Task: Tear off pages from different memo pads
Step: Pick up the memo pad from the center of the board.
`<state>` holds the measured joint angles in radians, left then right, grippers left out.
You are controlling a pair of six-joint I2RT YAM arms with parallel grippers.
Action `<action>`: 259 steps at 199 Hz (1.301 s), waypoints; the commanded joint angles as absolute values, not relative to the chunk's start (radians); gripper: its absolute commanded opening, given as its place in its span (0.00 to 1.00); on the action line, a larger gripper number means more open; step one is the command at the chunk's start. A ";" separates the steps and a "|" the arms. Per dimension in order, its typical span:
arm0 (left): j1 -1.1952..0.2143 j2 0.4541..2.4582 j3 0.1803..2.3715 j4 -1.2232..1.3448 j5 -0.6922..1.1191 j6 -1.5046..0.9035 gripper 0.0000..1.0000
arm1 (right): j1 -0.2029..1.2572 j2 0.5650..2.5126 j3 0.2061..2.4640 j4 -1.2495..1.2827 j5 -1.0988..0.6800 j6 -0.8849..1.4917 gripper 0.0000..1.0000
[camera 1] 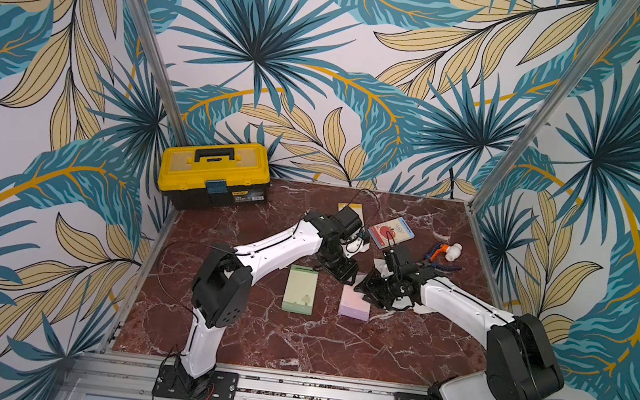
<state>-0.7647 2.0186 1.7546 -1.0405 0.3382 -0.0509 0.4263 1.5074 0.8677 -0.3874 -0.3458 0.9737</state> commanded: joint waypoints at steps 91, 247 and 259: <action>-0.778 2.045 1.839 -1.043 0.257 0.038 0.52 | 0.430 1.474 0.777 -0.326 -0.366 1.010 0.43; -0.827 2.088 1.849 -1.012 0.227 0.067 0.29 | 0.416 1.467 0.736 -0.270 -0.392 1.024 0.43; -0.830 2.092 1.848 -1.014 0.223 0.070 0.23 | 0.412 1.468 0.736 -0.267 -0.396 1.024 0.43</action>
